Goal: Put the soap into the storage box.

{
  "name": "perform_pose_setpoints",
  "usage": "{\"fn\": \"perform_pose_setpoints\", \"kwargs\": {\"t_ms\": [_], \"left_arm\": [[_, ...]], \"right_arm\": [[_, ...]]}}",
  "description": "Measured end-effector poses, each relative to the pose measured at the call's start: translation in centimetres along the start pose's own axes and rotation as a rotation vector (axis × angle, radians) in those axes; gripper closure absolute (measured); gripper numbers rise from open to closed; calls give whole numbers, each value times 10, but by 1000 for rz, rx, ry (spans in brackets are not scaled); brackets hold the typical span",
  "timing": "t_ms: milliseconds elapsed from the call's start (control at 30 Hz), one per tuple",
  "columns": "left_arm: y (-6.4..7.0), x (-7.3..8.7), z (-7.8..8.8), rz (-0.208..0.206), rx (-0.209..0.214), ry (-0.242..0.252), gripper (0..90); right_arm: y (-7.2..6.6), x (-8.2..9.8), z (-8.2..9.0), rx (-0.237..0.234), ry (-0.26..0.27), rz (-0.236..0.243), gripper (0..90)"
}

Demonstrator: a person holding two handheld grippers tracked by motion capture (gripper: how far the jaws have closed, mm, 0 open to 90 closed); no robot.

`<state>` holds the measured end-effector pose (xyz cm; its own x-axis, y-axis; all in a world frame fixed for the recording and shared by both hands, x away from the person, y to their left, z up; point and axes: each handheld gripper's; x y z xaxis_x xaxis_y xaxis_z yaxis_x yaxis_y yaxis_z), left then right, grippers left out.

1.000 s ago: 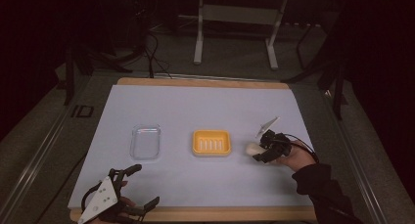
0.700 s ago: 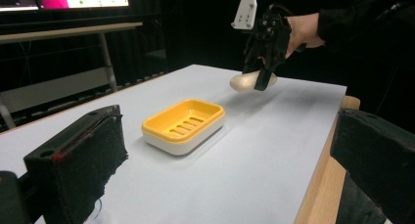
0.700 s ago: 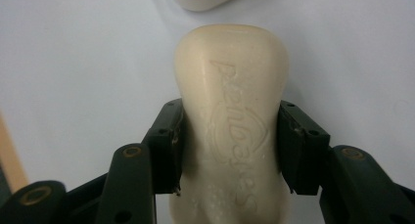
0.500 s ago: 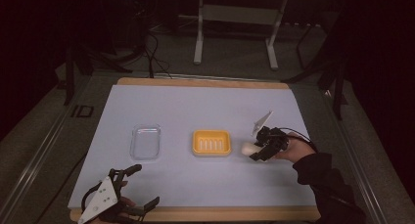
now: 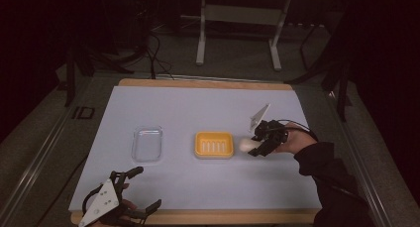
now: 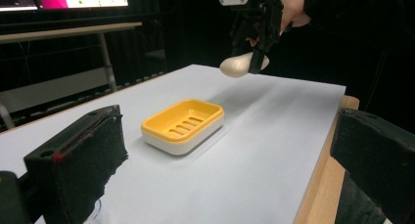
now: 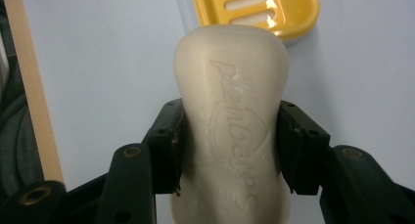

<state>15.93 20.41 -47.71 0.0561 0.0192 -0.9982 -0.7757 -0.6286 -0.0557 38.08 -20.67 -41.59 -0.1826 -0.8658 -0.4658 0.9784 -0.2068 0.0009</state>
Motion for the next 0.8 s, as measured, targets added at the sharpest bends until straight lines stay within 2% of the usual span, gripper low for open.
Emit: {"fn": "perform_pose_setpoints", "kwargs": {"t_ms": [267,467,800], "left_arm": [[0,0,0,0,0,-3,1],[0,0,1,3,0,0,1],[0,0,0,5,3,-1,1]], "right_arm": [[-4,-21,6,-33,-3,109,495],[-9,-35,6,-84,-4,180,495],[-12,-53,-1,-124,-18,238,495]]}}
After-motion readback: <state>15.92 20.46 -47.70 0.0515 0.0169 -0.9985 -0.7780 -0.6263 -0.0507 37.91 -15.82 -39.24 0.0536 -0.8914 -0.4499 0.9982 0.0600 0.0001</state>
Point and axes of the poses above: each handheld gripper's, and its own axes: z roughly backward along the jaws, x roughly out of its underside, y roughly to its right, and after that the axes turned 8 degrees about y, right-handed
